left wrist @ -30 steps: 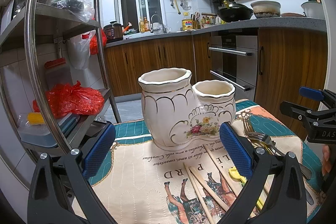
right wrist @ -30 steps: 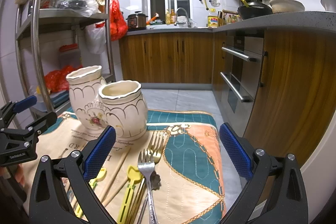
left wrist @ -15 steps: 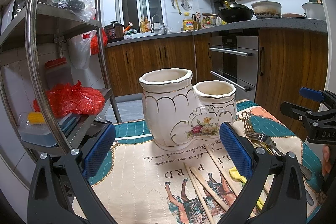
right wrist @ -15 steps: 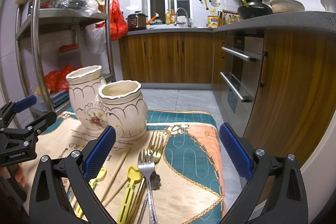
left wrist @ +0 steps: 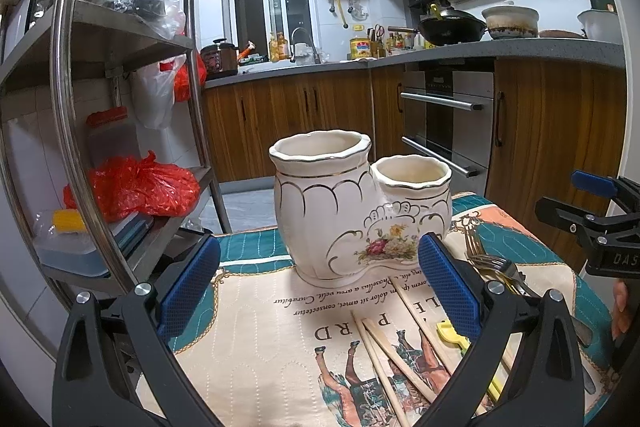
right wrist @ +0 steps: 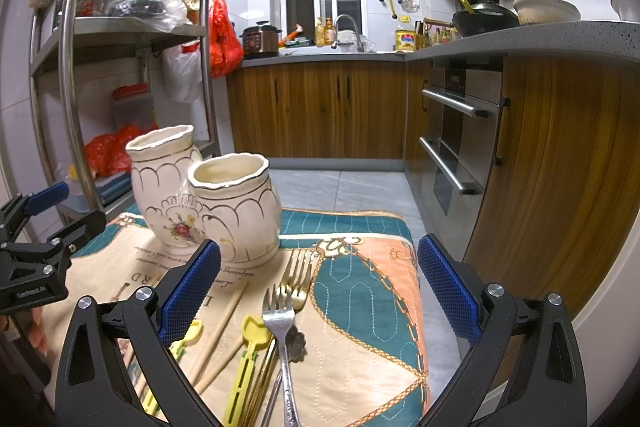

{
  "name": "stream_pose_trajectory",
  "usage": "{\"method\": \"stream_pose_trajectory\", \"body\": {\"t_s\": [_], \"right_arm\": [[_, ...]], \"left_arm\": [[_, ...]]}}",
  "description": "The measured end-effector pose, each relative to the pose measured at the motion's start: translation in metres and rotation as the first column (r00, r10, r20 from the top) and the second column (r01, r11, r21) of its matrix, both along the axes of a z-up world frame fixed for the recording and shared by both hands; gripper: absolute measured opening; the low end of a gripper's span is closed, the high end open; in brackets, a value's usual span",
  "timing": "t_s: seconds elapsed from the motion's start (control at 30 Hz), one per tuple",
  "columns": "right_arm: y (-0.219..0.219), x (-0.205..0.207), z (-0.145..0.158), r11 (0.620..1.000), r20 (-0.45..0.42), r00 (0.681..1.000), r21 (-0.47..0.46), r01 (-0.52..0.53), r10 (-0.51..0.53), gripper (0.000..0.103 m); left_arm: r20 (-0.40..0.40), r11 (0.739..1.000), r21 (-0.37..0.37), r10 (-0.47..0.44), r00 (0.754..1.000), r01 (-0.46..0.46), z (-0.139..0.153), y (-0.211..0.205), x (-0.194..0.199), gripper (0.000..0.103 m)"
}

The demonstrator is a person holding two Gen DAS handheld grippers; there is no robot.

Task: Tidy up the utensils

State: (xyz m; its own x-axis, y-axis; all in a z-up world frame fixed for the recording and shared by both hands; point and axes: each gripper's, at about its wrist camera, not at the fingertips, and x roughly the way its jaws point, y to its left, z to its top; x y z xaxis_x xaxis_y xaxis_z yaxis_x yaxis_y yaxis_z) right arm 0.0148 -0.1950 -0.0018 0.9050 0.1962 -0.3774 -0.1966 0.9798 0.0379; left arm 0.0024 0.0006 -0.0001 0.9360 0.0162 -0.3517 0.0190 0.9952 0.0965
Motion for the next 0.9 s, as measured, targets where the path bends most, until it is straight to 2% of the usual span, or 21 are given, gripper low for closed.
{"method": "stream_pose_trajectory", "body": {"t_s": [0.07,0.13,0.23,0.3,0.4,0.47,0.73,0.8,0.83,0.87,0.9], "right_arm": [[-0.002,0.001,0.000,1.000,-0.010,1.000,0.012,0.012,-0.011,0.098],[-0.012,0.007,-0.007,0.999,-0.052,0.998,0.037,0.022,-0.020,0.098],[-0.019,0.014,-0.011,1.000,-0.118,0.993,0.026,0.011,-0.007,0.098],[-0.021,0.014,-0.012,1.000,-0.135,0.991,-0.006,0.020,-0.020,0.098],[-0.024,0.011,-0.012,1.000,-0.148,0.989,-0.012,0.004,-0.006,0.098],[-0.023,0.011,-0.015,0.999,-0.171,0.985,-0.047,0.003,-0.011,0.098],[-0.017,0.009,-0.030,0.993,-0.269,0.963,-0.099,-0.062,0.034,0.096],[-0.015,0.007,-0.032,0.992,-0.283,0.958,-0.092,-0.083,0.054,0.095],[-0.014,0.006,-0.032,0.991,-0.289,0.955,-0.090,-0.094,0.065,0.089],[-0.011,0.005,-0.033,0.990,-0.295,0.952,-0.090,-0.112,0.081,0.085],[-0.009,0.004,-0.034,0.988,-0.300,0.950,-0.093,-0.122,0.089,0.076]], "left_arm": [[-0.038,1.000,-0.015,-0.017,0.999,0.017,-0.001,0.006,0.006,0.098],[-0.117,0.999,-0.004,-0.040,0.992,0.040,-0.004,0.009,0.015,0.098],[-0.266,0.995,-0.010,-0.099,0.959,0.100,-0.016,0.014,0.026,0.098],[-0.329,0.992,-0.023,-0.122,0.937,0.121,-0.022,0.016,0.027,0.098],[-0.348,0.992,-0.004,-0.122,0.930,0.128,-0.024,0.014,0.022,0.097],[-0.365,0.990,-0.003,-0.133,0.921,0.142,-0.025,0.012,0.020,0.097],[-0.472,0.984,-0.006,-0.158,0.867,0.176,-0.043,0.004,0.022,0.095],[-0.488,0.984,-0.006,-0.160,0.858,0.180,-0.045,0.003,0.021,0.087],[-0.496,0.983,-0.008,-0.164,0.853,0.184,-0.046,0.002,0.021,0.085],[-0.504,0.982,-0.010,-0.170,0.847,0.191,-0.046,0.001,0.021,0.079],[-0.514,0.980,-0.012,-0.178,0.839,0.200,-0.047,0.000,0.021,0.072]]}}
